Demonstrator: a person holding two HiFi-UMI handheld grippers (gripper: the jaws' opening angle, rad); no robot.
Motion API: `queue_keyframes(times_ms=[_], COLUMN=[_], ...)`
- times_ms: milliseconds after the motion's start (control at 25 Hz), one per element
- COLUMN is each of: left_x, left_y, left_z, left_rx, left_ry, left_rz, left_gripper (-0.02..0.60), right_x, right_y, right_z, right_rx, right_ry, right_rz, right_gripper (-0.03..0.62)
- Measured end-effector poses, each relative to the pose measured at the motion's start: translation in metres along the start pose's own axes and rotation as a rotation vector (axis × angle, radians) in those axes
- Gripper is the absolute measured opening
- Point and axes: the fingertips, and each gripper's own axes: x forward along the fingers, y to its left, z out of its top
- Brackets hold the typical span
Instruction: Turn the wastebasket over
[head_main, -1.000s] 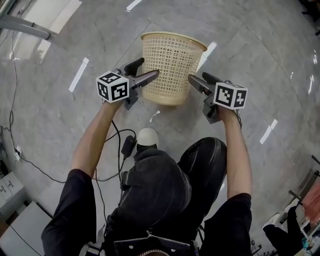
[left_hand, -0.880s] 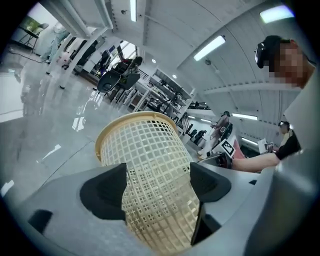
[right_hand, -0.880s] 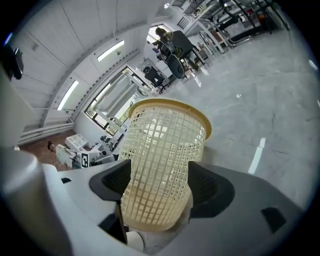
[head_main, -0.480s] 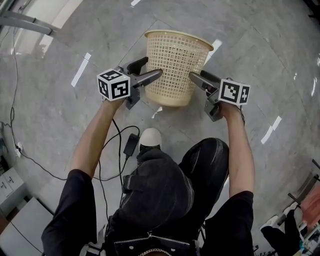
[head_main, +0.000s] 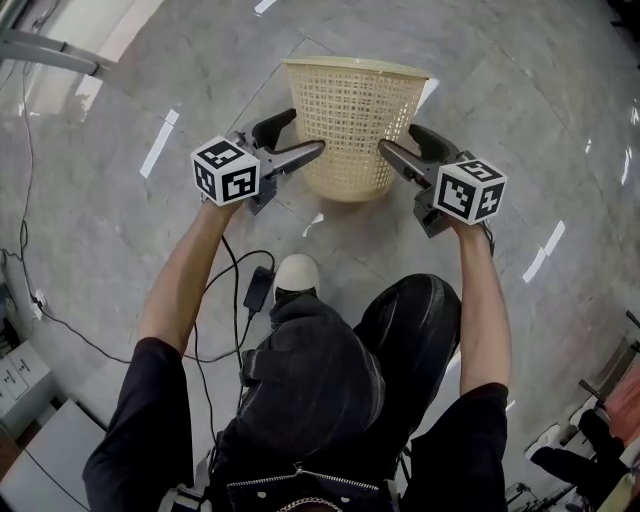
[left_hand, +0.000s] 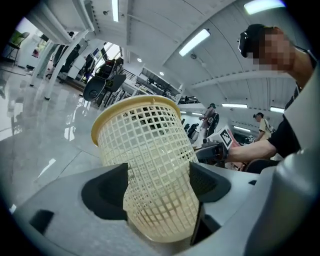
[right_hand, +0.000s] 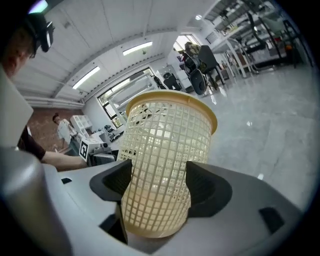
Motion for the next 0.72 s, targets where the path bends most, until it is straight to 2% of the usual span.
queue_keyframes(times_ms=[160, 320, 520, 720], left_x=[0.007, 0.005, 0.0, -0.006], left_y=[-0.012, -0.026, -0.051, -0.062], left_z=[-0.01, -0.013, -0.019, -0.027], left_rx=[0.042, 0.042, 0.047, 0.046], left_ry=[0.04, 0.025, 0.019, 0.026], left_rz=[-0.02, -0.045, -0.078, -0.095], left_gripper=[0.379, 0.376, 0.365, 0.356], right_x=[-0.017, -0.035, -0.054, -0.066], right_y=[0.009, 0.012, 0.012, 0.016], right_z=[0.005, -0.013, -0.038, -0.054], right_rx=[-0.209, -0.303, -0.324, -0.256], right_ry=[0.001, 0.043, 0.074, 0.085], right_rz=[-0.04, -0.038, -0.044, -0.007], right_gripper=[0.333, 0.333, 0.333, 0.333])
